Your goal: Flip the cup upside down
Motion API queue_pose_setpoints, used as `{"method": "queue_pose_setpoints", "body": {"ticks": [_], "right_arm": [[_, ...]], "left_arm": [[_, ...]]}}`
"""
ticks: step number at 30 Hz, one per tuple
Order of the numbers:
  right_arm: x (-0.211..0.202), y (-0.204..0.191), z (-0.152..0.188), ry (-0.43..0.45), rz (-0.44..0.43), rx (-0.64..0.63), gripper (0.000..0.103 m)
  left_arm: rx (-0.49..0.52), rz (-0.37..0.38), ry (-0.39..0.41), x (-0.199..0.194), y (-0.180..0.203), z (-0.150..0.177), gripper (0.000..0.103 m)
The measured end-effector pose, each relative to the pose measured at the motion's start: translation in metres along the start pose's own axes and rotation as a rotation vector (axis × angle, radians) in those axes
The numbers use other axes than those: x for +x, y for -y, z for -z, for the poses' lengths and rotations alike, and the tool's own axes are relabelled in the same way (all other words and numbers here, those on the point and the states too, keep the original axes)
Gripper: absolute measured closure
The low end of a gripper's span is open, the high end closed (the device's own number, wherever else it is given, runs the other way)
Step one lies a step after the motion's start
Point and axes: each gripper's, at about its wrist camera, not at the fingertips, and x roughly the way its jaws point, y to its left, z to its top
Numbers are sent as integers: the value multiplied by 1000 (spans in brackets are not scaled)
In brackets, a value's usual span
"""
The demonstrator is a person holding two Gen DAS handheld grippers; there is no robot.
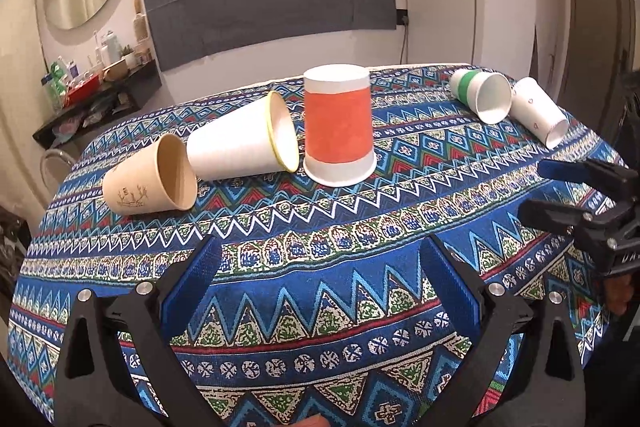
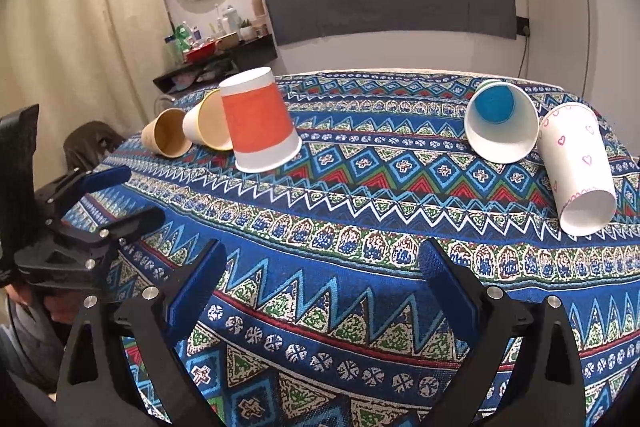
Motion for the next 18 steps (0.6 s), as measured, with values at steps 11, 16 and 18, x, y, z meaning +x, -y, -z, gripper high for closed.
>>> {"method": "queue_pose_setpoints", "body": {"ticks": [11,16,18], "right_arm": [[-2,-3,1,3,31,-22,10],[0,-2,0,-7,25,-20,10],[0,-1,-1,-8,24,-20,10]], "left_arm": [[-39,34,-4,0,-6,1,6],[-32,44,-15,2,-5,1,6],[-28,41,-15,3,-4,1,6]]}}
